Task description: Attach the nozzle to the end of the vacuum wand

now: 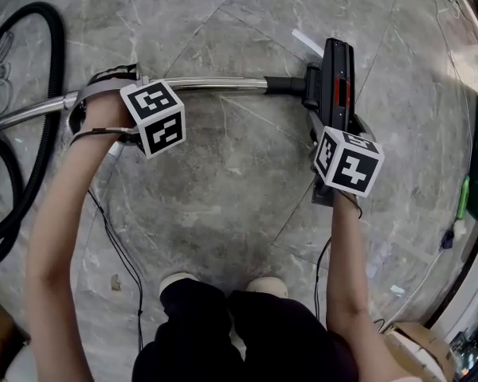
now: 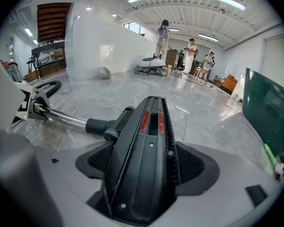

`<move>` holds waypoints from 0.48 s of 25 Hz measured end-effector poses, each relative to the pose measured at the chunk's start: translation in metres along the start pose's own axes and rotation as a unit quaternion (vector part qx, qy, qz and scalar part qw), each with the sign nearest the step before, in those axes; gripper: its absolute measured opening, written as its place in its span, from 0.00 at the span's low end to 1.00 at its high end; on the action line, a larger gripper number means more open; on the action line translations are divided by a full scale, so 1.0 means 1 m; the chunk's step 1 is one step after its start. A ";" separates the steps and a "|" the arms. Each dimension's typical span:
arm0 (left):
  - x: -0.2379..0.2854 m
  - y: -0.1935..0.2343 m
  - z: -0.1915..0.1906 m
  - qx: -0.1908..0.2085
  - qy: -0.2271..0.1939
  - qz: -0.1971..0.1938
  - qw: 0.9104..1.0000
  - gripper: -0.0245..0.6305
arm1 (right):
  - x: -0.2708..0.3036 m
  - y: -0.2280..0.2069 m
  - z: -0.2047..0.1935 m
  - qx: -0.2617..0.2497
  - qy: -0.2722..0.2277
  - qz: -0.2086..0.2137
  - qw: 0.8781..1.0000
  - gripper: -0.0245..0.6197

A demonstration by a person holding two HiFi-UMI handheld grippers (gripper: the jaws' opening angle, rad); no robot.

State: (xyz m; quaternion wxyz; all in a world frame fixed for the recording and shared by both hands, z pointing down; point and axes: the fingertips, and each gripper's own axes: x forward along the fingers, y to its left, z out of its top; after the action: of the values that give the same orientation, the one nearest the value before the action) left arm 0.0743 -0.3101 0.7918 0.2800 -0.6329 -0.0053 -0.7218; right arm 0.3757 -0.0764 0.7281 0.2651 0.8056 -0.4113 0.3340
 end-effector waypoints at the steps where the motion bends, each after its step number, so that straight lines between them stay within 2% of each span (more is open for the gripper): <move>1: -0.001 0.001 0.001 0.007 0.001 0.012 1.000 0.26 | 0.000 0.001 -0.001 -0.001 0.001 0.000 1.000 0.67; 5: -0.003 0.005 0.007 0.039 -0.015 0.066 0.997 0.29 | 0.001 0.002 -0.002 -0.001 0.002 0.000 1.000 0.67; 8: -0.006 0.010 0.009 0.032 -0.032 0.085 0.995 0.38 | 0.002 0.002 -0.003 -0.011 0.001 -0.005 1.000 0.67; 10: -0.008 0.012 0.010 0.020 -0.044 0.087 0.995 0.44 | 0.000 0.002 0.000 -0.049 -0.009 -0.024 0.998 0.67; 12: -0.010 0.011 0.010 0.007 -0.055 0.082 0.995 0.47 | -0.003 0.004 0.005 -0.108 -0.021 -0.048 0.993 0.67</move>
State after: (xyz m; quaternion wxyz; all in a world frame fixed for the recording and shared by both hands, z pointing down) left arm 0.0879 -0.3122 0.7808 0.3422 -0.6678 0.0266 -0.6605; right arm 0.3722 -0.0807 0.7236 0.3579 0.7976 -0.4114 0.2578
